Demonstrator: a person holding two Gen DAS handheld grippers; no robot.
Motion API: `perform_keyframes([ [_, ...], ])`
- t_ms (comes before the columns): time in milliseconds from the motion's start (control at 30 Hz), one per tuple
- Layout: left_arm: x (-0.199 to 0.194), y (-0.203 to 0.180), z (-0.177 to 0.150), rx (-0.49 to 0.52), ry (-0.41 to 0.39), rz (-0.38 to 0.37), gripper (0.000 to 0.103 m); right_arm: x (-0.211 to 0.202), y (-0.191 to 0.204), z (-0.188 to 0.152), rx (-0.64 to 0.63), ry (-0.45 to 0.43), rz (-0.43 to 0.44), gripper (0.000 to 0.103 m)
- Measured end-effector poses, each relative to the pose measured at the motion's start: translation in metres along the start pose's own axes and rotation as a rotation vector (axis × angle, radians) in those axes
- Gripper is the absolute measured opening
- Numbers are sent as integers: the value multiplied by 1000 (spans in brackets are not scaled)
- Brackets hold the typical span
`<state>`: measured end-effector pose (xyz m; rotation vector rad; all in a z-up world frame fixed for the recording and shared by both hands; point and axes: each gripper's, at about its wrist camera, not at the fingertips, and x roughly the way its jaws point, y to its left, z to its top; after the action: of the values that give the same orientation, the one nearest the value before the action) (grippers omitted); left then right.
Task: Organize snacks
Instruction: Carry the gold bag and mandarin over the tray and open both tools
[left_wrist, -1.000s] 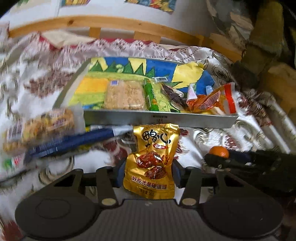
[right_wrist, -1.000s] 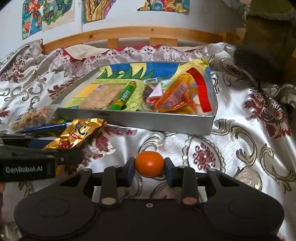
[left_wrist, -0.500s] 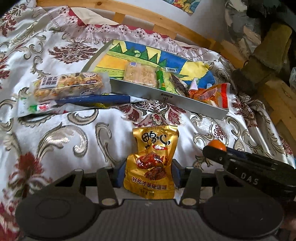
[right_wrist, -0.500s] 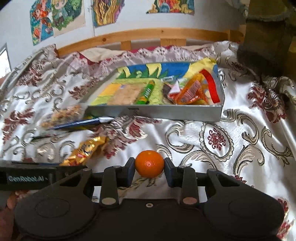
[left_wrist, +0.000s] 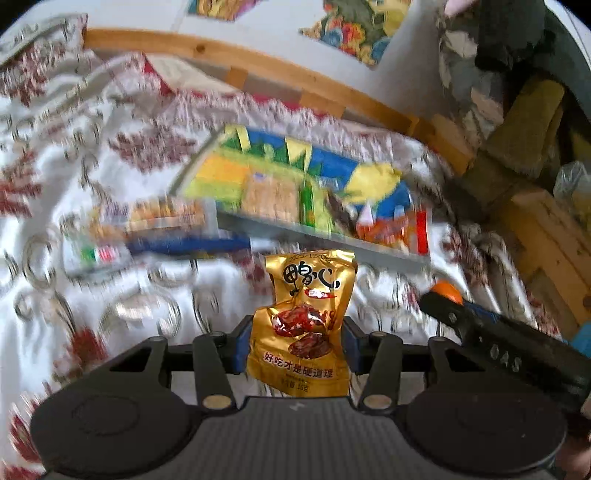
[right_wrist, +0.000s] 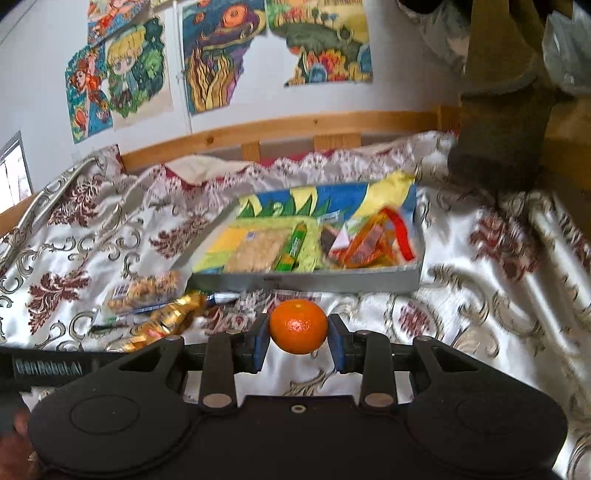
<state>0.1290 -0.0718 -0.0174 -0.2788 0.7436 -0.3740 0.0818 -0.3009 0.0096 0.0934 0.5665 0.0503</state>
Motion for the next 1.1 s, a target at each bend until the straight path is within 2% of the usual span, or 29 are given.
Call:
perform_keyframes([
  [167,1,2,38,14,-86,14,53,0,2,18,-48,-85,-3,36],
  [333,17,0,85,33,-171,23,53,20,3,48,-69,-156,26,36],
  [500,52,8,123,-34,-202,45,53,54,-1,74,-81,-198,24,36],
  [600,78,11,136,-34,-201,64,53,81,-4,81,-73,-205,24,36],
  [733,109,12,137,-7,-188,63,53,117,-4,78,-80,-187,28,36],
  [833,138,13,134,-4,-148,56,53,138,-3,69,-106,-158,5,36],
  [933,162,14,128,-6,-110,54,53,161,-5,58,-109,-81,-10,36],
  [1000,172,12,121,8,-91,54,53,170,-8,52,-107,-43,-16,36],
  [1100,182,7,110,62,-79,68,53,175,-10,45,-107,-33,-14,36],
])
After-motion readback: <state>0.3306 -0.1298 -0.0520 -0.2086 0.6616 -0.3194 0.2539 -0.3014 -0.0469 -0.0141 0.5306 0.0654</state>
